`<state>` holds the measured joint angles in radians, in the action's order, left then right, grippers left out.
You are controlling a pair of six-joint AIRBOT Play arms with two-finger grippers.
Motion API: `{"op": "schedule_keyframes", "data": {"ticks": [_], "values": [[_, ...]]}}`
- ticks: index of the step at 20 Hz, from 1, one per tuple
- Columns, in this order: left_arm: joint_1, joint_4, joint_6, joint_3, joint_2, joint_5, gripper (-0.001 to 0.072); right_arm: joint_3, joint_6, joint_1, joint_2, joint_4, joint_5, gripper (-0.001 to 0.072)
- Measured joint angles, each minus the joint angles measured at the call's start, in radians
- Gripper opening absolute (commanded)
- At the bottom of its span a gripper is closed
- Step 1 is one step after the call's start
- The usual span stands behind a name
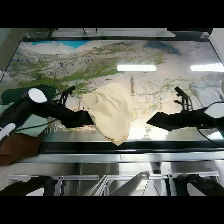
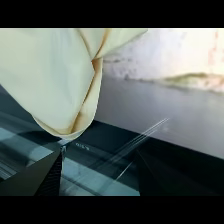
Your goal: Fold the shirts.
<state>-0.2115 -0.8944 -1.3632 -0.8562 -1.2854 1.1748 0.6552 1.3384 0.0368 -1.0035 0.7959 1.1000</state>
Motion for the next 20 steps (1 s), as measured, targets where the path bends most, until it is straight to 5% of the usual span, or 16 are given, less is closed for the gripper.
{"op": "schedule_keyframes", "data": {"ticks": [7, 8, 10, 11, 13, 14, 20], "values": [[-0.082, 0.088, 0.111, -0.021, -0.161, -0.193, 0.0692, 0.006, -0.247, 0.126, -0.336, -0.315, -0.175, 0.0495], [-0.086, 0.092, 0.120, -0.045, -0.191, -0.193, 0.0626, 0.009, -0.283, 0.135, -0.375, -0.367, -0.185, 0.0495], [-0.092, 0.099, 0.135, -0.097, -0.249, -0.186, 0.0209, 0.014, -0.346, 0.149, -0.434, -0.460, -0.198, 0.0468], [-0.093, 0.099, 0.143, -0.122, -0.276, -0.172, 0.0099, 0.016, -0.375, 0.156, -0.455, -0.504, -0.201, 0.0278], [-0.095, 0.106, 0.153, -0.165, -0.314, -0.139, 0.0067, 0.020, -0.433, 0.168, -0.485, -0.587, -0.206, 0.0195], [-0.096, 0.106, 0.158, -0.183, -0.327, -0.123, 0.0066, 0.024, -0.459, 0.173, -0.495, -0.623, -0.208, 0.0002], [-0.080, 0.115, 0.168, -0.231, -0.246, -0.041, 0.0018, 0.090, -0.545, 0.176, -0.480, -0.718, -0.149, 0.0013]]}}
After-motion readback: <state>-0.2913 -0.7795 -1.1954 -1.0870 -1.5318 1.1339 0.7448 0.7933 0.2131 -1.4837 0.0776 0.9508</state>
